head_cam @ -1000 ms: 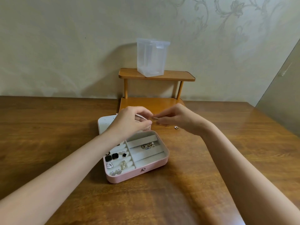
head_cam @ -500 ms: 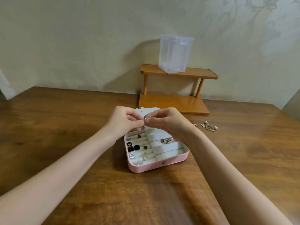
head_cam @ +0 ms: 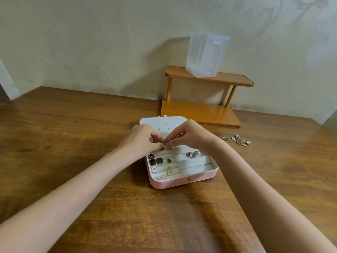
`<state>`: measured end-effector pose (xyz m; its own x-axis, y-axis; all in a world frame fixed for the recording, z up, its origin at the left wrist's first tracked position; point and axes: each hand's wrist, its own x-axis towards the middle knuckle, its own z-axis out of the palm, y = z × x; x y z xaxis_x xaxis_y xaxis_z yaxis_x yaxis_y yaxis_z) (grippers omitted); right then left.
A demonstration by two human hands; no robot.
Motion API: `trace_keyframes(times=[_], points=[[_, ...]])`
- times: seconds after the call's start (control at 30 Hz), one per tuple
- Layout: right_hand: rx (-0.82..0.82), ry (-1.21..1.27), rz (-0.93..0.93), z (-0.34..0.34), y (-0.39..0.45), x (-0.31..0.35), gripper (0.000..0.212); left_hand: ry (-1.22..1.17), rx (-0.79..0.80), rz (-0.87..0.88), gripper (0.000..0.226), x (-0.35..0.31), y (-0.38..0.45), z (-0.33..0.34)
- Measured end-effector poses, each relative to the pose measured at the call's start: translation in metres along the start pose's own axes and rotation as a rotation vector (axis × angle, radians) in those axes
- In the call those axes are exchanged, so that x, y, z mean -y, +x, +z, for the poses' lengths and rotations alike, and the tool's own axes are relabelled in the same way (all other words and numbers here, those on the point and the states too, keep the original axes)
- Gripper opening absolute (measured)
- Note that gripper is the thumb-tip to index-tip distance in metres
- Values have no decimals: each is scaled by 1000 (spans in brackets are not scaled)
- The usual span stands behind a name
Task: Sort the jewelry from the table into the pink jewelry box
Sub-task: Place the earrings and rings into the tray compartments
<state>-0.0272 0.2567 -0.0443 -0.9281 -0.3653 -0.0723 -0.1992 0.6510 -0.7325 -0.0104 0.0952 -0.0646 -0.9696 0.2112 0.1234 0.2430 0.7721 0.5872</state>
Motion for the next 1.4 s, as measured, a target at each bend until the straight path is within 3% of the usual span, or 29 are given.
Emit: trace_keyframes(times=[0.3,0.53,0.93,1.4], points=[[-123,-124,33,15,7,-2,15,68,-9,6,4,3,4,-1],[-241,-313,-51,30,2,1,22,83,7,7,6,1,4,-1],[-93,-409,-50,19,1,9,18,137,16,6,8,1,3,-1],[-122,-243,-10,16,3,-4,9,100,8,60,10,4,1,0]])
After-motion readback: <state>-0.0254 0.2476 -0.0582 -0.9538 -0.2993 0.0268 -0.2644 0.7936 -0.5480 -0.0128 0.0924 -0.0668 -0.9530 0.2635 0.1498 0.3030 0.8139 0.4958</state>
